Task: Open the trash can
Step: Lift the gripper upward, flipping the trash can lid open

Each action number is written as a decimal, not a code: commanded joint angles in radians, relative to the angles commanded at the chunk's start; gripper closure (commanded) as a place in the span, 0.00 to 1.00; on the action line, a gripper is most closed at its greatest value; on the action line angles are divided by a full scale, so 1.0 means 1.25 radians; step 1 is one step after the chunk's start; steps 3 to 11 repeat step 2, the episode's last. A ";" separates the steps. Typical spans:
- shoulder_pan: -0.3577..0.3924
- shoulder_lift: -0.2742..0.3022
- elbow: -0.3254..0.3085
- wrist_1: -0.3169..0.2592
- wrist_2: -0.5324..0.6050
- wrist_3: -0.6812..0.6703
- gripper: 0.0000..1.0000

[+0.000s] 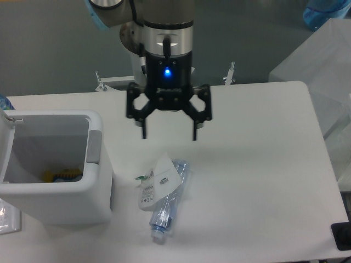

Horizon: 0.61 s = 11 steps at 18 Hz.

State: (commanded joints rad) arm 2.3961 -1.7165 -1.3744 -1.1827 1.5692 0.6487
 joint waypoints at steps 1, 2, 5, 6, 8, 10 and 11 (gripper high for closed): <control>0.001 -0.001 -0.001 0.000 0.000 0.001 0.00; 0.002 -0.001 -0.002 0.000 0.004 0.001 0.00; 0.002 -0.001 -0.002 0.000 0.004 0.001 0.00; 0.002 -0.001 -0.002 0.000 0.004 0.001 0.00; 0.002 -0.001 -0.002 0.000 0.004 0.001 0.00; 0.002 -0.001 -0.002 0.000 0.004 0.001 0.00; 0.002 -0.001 -0.002 0.000 0.004 0.001 0.00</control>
